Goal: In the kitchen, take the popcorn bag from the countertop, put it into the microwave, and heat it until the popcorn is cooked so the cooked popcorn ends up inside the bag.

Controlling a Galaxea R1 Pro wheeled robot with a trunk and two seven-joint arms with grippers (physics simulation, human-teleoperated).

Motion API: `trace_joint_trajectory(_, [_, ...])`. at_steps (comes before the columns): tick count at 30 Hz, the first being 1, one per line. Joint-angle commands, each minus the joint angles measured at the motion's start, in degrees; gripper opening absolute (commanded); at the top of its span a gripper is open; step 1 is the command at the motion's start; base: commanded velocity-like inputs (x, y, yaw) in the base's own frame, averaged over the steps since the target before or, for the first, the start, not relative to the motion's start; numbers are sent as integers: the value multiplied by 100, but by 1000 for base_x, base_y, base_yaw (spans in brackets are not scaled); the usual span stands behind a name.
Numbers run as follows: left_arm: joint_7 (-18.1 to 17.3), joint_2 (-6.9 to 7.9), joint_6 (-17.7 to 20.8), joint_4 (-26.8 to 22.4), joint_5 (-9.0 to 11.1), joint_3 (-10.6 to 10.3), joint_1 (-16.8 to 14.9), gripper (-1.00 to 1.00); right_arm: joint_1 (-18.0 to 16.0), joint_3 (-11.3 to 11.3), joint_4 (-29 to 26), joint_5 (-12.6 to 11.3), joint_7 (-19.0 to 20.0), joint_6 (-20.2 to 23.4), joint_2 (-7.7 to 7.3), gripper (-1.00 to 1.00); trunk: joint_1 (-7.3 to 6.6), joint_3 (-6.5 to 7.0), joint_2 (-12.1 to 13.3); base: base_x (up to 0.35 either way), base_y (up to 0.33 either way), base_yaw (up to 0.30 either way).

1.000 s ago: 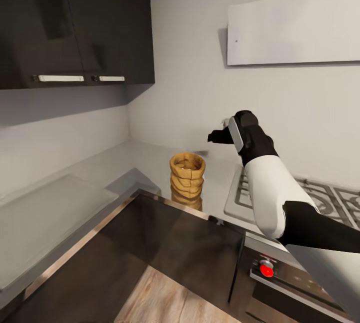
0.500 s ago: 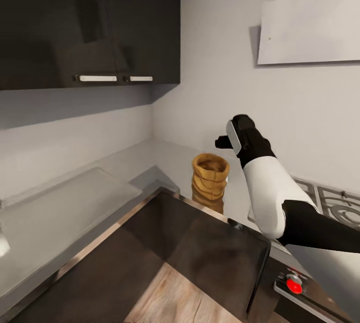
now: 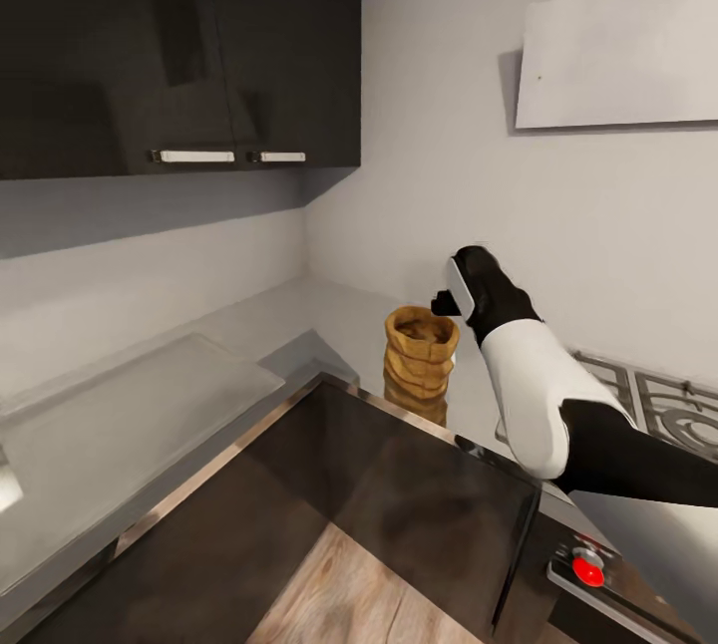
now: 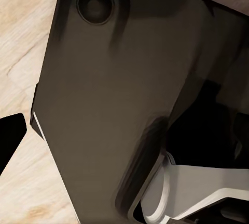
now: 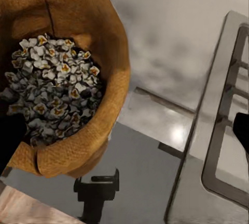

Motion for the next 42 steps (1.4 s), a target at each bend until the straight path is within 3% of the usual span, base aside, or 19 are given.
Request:
trace_joint_trajectory(1, [6,-1,-6,-9,14,22,2,100,-5,-39,104,42,23,21,9,100,0,-6,-5,0,0,0])
trace_joint_trajectory(4, [-1,-2,-6,-11,7,20,2,100,-5,-39,591,30,71,-524,9,100,0,-6,-5,77,0,0])
trace_joint_trajectory(14, [-2,-7,-11,-11,4,12,2,100,-5,-79,663,38,79,-739,9,100,0,-6,-5,42,0,0])
trace_joint_trajectory(16, [-2,-9,-11,-11,-14,-23,2,100,-5,-82,730,15,83,-959,9,100,0,-6,-5,117,0,0])
trace_joint_trajectory(21, [-2,-5,-12,-11,-18,-23,2,100,-5,-83,1311,27,101,-1461,-210,100,0,-6,-5,143,0,0])
trace_joint_trajectory(32, [-2,-4,-11,-11,-12,-9,2,100,-5,-79,1431,16,141,-1530,-315,100,0,-6,-5,4,0,0])
trace_joint_trajectory(36, [-5,-2,-10,-11,-9,-15,2,100,-5,-75,1986,26,267,-2004,-323,100,0,-6,-5,0,0,0])
trace_joint_trajectory(42, [-11,-5,-5,-11,-20,-33,2,100,-5,-83,2067,45,273,-2086,-332,100,0,-6,-5,16,0,0])
